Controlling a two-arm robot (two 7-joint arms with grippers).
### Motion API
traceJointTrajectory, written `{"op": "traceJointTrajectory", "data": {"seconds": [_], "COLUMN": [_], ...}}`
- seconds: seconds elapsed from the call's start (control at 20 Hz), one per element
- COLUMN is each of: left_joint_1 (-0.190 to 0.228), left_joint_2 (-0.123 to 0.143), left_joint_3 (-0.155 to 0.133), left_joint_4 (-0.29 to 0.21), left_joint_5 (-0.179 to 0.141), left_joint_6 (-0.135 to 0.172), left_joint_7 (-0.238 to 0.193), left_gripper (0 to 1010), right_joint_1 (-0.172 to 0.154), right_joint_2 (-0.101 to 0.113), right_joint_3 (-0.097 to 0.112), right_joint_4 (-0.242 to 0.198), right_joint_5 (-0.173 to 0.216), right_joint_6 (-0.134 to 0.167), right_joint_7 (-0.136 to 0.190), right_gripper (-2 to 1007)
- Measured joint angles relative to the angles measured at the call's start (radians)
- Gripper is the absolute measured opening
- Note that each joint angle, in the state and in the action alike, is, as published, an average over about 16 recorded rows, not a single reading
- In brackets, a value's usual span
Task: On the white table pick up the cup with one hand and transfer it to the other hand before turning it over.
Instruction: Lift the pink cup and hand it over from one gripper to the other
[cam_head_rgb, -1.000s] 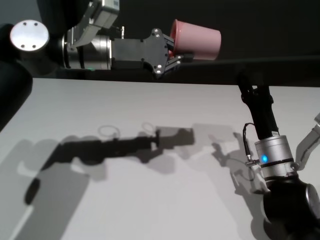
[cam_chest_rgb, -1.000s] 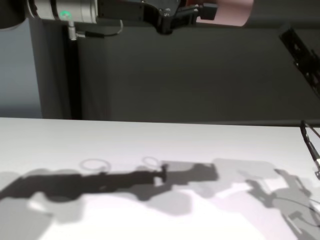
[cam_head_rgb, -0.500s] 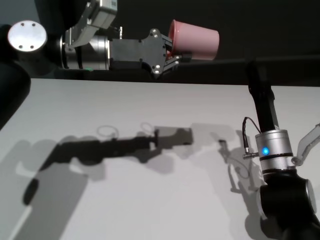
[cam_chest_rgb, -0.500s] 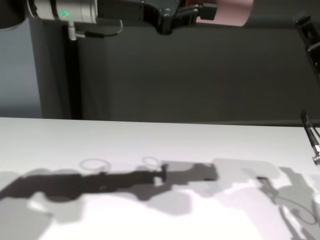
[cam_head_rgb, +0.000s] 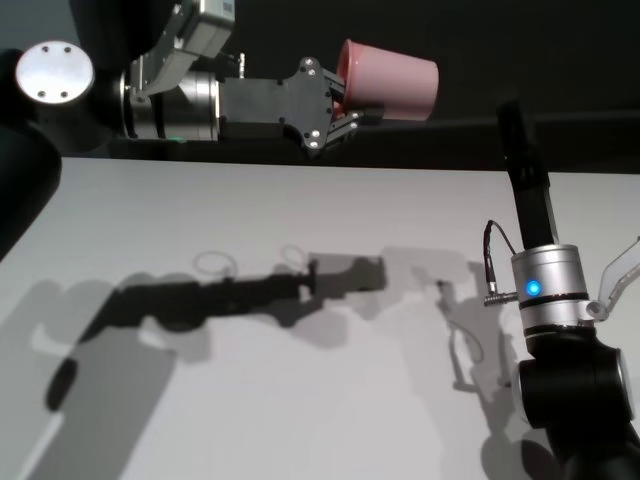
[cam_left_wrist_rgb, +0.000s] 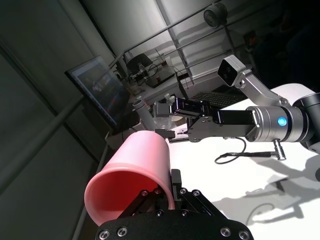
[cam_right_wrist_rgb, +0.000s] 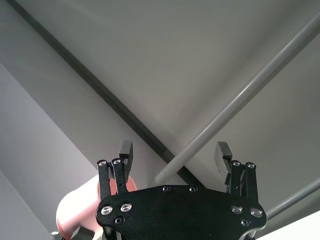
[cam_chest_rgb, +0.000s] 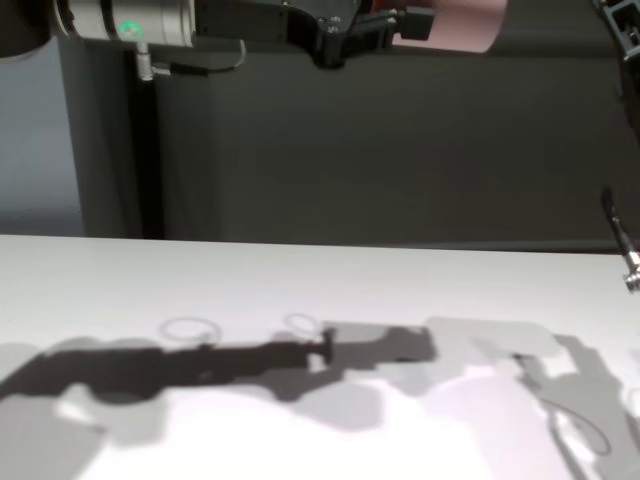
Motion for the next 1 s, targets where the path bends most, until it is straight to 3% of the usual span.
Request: {"op": "traceJointTrajectory", "data": {"seconds": [0.6,0.8,1.0], "left_joint_1": [0.000,0.000,0.000], "left_joint_2": [0.000,0.000,0.000], "left_joint_3": [0.000,0.000,0.000], "left_joint_4": [0.000,0.000,0.000], "left_joint_5": [0.000,0.000,0.000], "left_joint_6": [0.000,0.000,0.000], "left_joint_7": [0.000,0.000,0.000], "left_gripper": [43,43,43], "right_joint_1": [-0.019,-0.019,-0.012], "right_joint_2": [0.020,0.020,0.007], "right_joint_3": [-0.033,-0.034,-0.024], "right_joint_4": [-0.065,-0.065,-0.048], "right_joint_5": [-0.027,-0.015,0.037], "right_joint_6": [0.014,0.018,0.029], "right_joint_7": [-0.066,-0.058,-0.033], "right_gripper": [1000,1000,1000]}}
